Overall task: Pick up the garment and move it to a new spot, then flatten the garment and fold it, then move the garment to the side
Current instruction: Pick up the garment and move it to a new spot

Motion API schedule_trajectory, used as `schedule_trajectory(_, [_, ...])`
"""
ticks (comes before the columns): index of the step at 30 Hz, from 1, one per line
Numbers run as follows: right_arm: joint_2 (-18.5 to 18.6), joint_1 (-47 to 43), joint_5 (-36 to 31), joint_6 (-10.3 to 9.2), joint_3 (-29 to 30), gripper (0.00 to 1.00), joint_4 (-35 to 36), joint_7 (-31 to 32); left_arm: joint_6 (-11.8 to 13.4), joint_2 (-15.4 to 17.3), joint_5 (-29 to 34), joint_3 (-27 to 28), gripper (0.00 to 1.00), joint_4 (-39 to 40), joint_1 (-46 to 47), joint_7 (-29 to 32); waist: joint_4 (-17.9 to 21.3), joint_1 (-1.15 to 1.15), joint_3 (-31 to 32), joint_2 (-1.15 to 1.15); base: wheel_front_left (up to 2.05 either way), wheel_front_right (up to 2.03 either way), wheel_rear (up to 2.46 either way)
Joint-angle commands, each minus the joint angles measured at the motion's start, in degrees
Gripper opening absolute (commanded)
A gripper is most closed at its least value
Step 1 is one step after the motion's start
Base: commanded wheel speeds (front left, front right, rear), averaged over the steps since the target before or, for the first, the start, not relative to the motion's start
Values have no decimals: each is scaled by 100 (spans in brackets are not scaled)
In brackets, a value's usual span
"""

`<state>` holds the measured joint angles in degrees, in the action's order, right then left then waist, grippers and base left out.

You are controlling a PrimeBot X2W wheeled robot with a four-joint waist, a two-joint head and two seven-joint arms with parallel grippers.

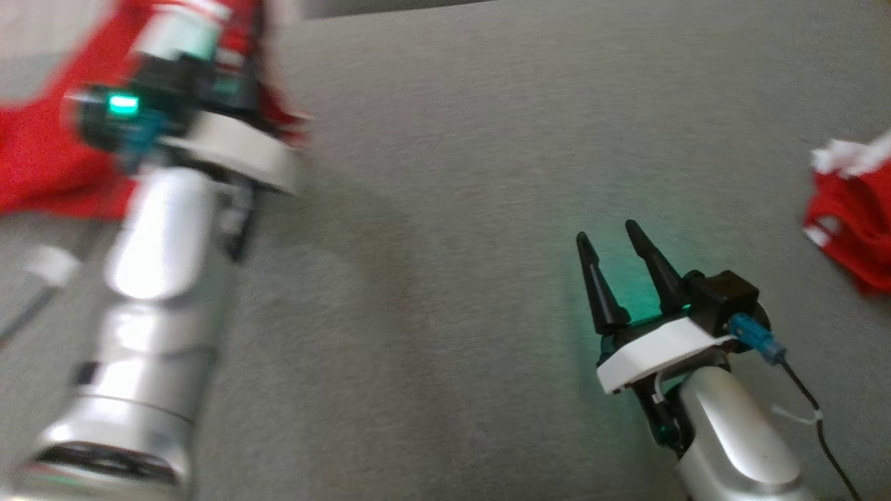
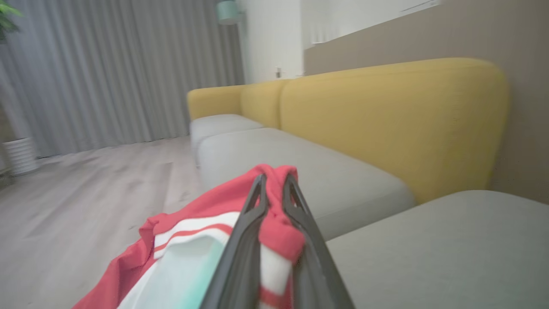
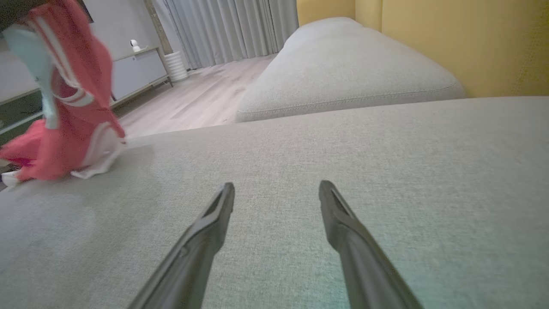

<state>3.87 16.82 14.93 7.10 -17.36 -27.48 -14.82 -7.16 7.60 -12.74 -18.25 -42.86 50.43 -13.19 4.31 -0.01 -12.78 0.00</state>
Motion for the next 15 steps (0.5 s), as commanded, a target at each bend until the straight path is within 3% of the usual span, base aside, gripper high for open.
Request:
schedule_trajectory(1, [-95, -13, 58, 39, -157, 100, 155, -18, -30, 48, -75, -21, 0, 252, 59, -49, 428, 1, 155, 0, 0, 0, 0])
schedule_trajectory(6, [-98, -4, 324, 39, -390, 100, 204, -18, -31, -388, -645, -1028, 0, 449, -163, -71, 970, 1, 153, 0, 0, 0, 0])
schedule_trajectory(11, [-98, 32, 514, 39, -528, 100, 222, -18, -32, -467, -1492, -1918, 0, 531, -511, -113, 1325, 1, 129, 0, 0, 0, 0])
schedule_trajectory(12, [-98, 39, 534, 39, -539, 100, 221, -18, -29, -468, -1641, -2057, 24, 531, -567, -123, 1355, 1, 124, 0, 0, 0, 0])
schedule_trajectory(13, [-99, 44, 552, 39, -536, 100, 222, -18, 7, -469, -1769, -2178, 100, 515, -619, -133, 1370, 1, 119, 0, 0, 0, 0])
schedule_trajectory(15, [-99, 51, 566, 39, -504, 100, 228, -18, 147, -470, -1952, -2352, 100, 461, -696, -154, 1360, 1, 111, 0, 0, 0, 0])
